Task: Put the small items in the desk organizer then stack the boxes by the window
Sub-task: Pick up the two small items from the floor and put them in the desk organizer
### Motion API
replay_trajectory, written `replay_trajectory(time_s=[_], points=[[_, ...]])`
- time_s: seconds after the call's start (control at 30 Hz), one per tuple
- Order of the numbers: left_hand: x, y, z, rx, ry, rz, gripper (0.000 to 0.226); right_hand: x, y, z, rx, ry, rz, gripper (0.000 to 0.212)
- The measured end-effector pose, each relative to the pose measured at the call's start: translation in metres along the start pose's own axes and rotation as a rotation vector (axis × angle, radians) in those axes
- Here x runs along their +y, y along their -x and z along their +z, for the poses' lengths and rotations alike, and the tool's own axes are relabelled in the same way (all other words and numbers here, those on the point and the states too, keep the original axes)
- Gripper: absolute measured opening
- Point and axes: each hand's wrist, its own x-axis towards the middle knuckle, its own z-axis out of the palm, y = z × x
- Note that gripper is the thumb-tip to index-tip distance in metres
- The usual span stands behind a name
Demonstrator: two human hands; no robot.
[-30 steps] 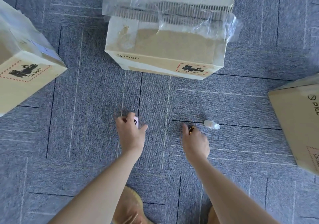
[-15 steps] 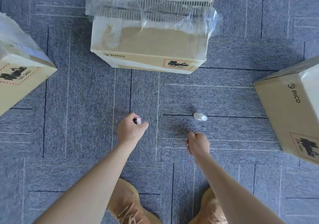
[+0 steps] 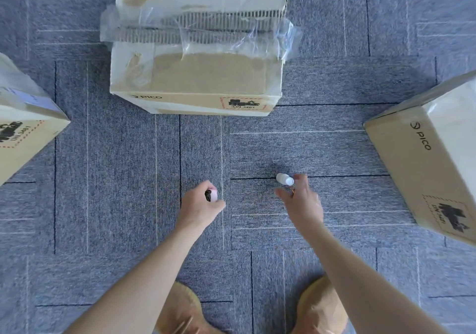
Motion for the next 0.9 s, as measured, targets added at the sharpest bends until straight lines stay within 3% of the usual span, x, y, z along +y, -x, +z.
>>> replay_trajectory(time_s=[0.13,0.3,0.53,0.73,0.9], points=[[0.000,-0.003,0.004,-0.024,-0.081,0.078,0.022,-0.013,-0.007,0.001,0.015,-0.037,-0.023,0.060],[0.000,-0.001,0.005,-0.052,-0.060,0.087,0.023,-0.025,-0.013,0.000,0.087,-0.025,-0.134,0.029],[0.011,0.053,-0.024,-0.069,0.119,0.102,0.032,-0.045,0.032,-0.032,0.117,0.010,-0.244,0.038],[0.048,0.123,-0.087,-0.001,0.196,-0.003,0.030,-0.091,0.109,-0.098,-0.041,0.016,-0.272,0.054],[0.086,0.203,-0.172,0.015,0.236,-0.015,0.034,-0.153,0.201,-0.184,-0.191,0.114,-0.357,0.042]])
